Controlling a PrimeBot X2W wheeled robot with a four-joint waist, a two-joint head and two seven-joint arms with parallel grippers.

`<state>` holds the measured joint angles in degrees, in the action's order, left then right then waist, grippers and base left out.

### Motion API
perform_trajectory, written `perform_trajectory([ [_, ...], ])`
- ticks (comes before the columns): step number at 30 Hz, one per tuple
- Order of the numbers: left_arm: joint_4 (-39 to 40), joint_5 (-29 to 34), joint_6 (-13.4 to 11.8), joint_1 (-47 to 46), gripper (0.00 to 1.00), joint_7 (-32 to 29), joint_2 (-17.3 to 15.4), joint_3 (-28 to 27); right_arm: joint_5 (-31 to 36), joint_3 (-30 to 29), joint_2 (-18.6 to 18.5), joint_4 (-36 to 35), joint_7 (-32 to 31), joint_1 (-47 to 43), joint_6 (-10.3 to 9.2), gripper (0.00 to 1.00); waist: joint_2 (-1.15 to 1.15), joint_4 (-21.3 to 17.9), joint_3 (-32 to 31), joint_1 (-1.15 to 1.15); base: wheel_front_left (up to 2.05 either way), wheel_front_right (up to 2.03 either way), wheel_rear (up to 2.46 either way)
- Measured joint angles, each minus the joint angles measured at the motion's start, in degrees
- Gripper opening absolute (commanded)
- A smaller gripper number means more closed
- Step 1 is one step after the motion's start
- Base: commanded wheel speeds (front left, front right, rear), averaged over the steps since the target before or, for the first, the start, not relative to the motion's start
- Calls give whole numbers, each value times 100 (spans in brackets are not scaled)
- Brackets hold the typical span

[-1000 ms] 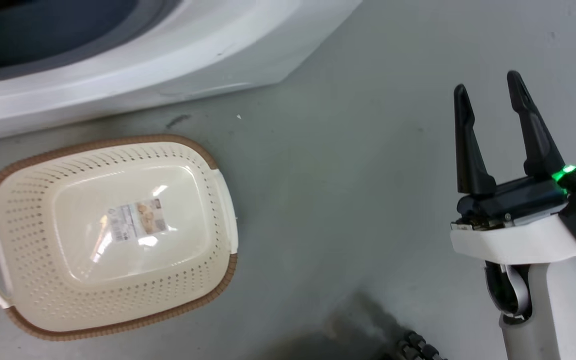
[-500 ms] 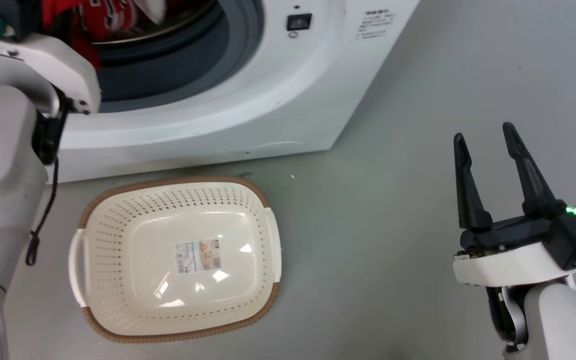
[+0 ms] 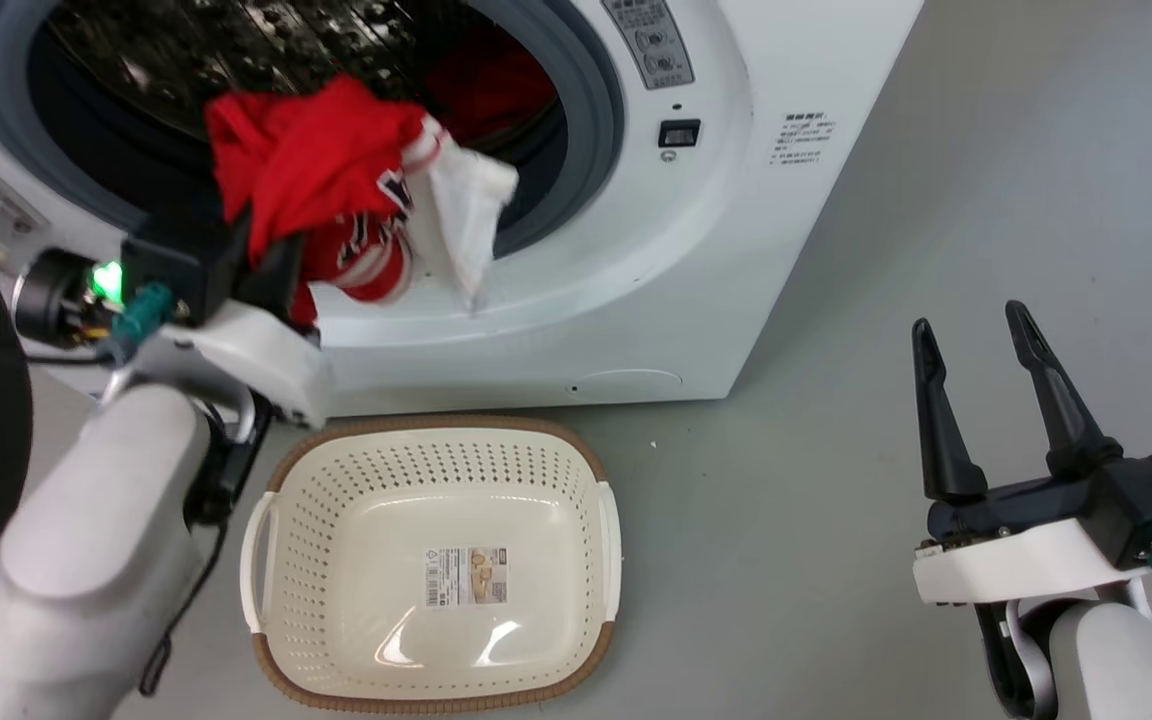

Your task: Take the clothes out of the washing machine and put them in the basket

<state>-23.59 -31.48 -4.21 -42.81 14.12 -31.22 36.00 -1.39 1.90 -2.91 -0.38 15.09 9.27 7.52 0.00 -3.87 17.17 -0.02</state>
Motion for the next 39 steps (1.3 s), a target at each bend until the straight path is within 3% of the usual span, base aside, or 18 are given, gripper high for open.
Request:
perform_trajectory([
  [7, 1083, -259, -339, 868, 0, -417, -207, 42, -15, -60, 0, 44, 0, -122, -1, 100, 0, 116, -281, 0, 0, 0, 0],
  [15, 1165, -457, -266, 1644, 0, -1042, -249, 516, -42, -12, 0, 32, 0, -116, 0, 100, 0, 112, -252, 1, 0, 0, 0],
  [30, -1661, -637, 475, 1217, 0, -1040, 584, 935, -26, 36, -1, -129, 0, 239, -1, 100, 0, -277, 708, 2, 0, 0, 0],
  [39, -3305, -659, 706, 504, 0, -937, 961, 936, -68, 81, -2, -321, 0, 491, 0, 100, 0, -589, 1505, 2, 0, 0, 0],
])
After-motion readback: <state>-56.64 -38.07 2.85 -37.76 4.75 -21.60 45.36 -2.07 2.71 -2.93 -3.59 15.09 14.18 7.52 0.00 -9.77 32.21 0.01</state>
